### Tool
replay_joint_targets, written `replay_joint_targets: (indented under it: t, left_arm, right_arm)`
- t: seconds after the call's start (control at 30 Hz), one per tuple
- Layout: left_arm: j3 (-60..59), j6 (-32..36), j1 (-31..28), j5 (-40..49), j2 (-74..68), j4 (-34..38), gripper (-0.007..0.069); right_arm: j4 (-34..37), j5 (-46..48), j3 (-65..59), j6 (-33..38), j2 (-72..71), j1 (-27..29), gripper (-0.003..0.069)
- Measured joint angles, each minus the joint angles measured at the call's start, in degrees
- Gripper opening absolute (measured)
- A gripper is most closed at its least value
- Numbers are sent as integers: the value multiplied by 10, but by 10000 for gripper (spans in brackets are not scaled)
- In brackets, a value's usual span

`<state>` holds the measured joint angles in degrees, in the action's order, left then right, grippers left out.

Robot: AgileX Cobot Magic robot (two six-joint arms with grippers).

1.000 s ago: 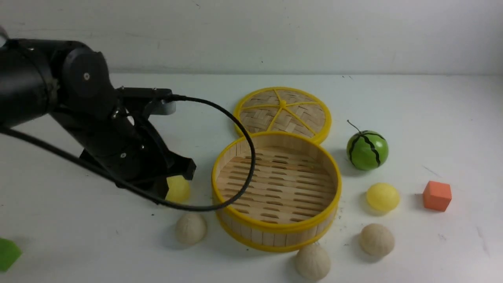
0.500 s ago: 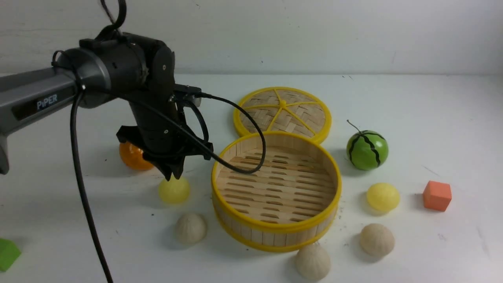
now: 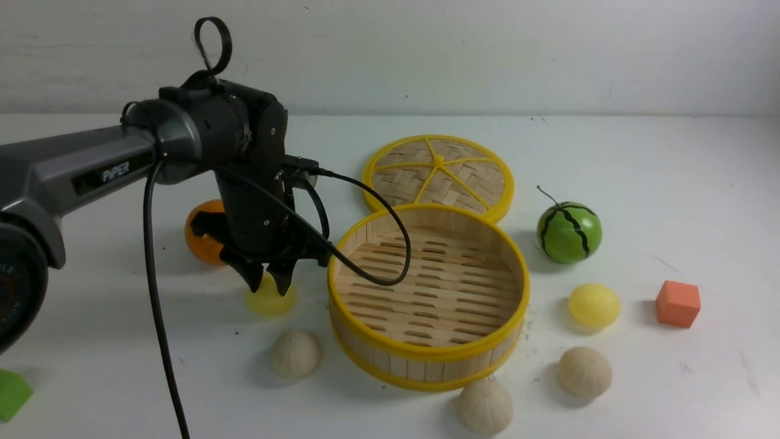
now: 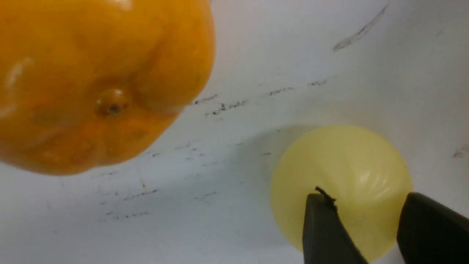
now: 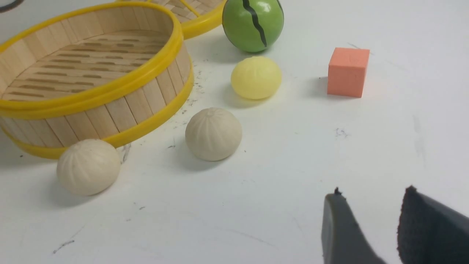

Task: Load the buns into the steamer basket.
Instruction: Use the left arm to grab a steamed stuffed bun, then use the left arm to put the steamed stuffed bun into the steamer

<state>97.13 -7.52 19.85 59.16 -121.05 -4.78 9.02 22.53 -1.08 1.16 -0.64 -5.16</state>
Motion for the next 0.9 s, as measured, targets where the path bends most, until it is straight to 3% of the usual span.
replay_joint_targets:
  t: [0.33,0.6,0.9]
  left_arm:
    - [1,0,0,-14,-11,-9,179]
    - [1,1,0,-8,-9,-12,-11]
    - [27,29,36,15,77,17,-13]
  right_arm:
    - [0,0,0,0,0,0,239]
    - [0,0,0,0,0,0,239]
    - [0,0,0,0,0,0,239]
